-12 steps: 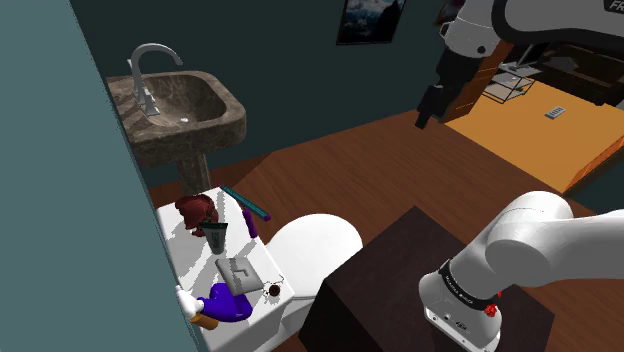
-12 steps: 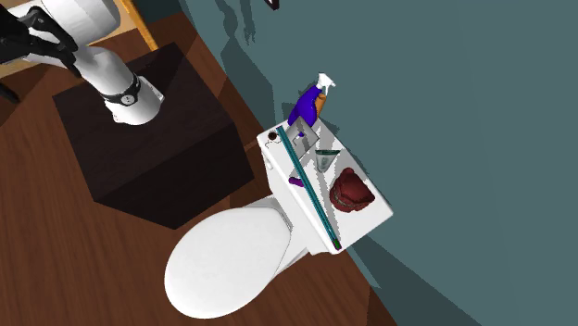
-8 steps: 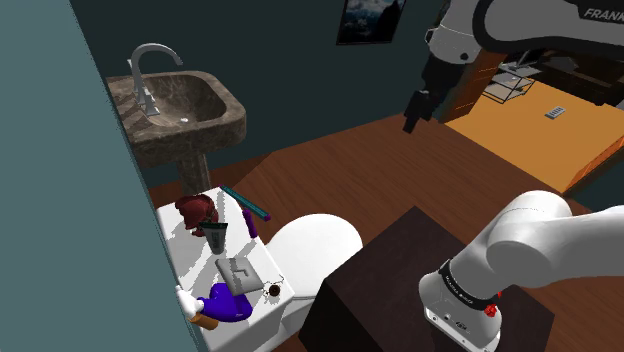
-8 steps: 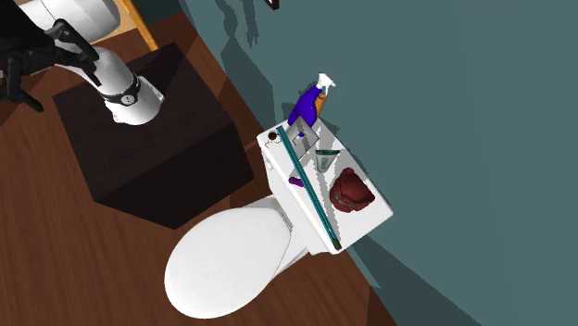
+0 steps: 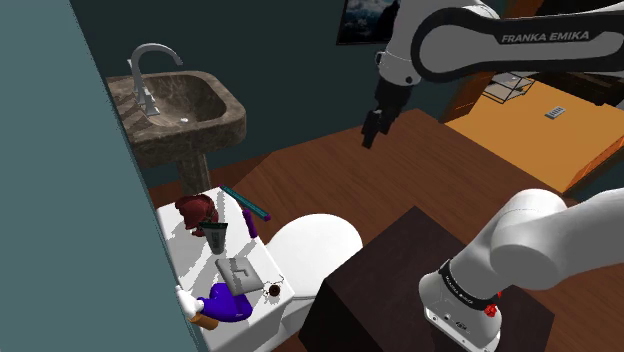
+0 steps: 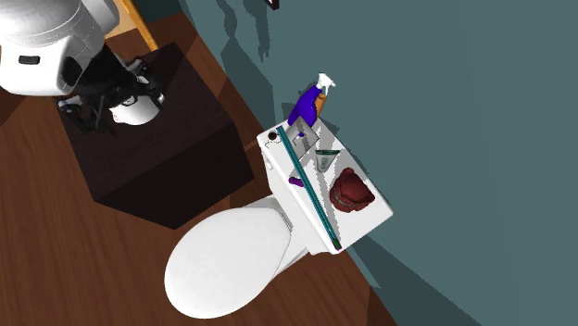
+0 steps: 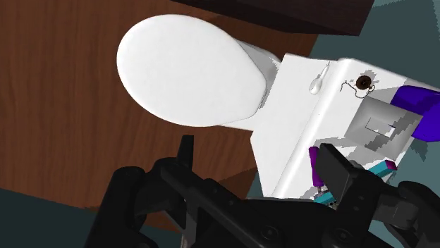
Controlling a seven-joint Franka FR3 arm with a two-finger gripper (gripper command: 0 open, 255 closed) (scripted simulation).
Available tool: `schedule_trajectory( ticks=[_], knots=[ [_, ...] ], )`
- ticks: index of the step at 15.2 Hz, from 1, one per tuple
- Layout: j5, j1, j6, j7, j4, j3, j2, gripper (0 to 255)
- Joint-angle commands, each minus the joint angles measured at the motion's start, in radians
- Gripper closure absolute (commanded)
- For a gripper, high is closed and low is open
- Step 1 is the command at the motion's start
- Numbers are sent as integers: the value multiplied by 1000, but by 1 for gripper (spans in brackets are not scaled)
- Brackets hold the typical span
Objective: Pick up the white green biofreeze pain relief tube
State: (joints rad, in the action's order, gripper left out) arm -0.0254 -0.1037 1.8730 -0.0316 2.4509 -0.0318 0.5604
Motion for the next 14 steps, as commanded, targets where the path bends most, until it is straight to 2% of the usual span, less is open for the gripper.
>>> schedule_trajectory(
  ticks=[1, 14],
  knots=[
    [11, -16, 48, -1, -9, -13, -58, 0],
    [42, -112, 302, 17, -164, -118, -483, 0]
  ],
)
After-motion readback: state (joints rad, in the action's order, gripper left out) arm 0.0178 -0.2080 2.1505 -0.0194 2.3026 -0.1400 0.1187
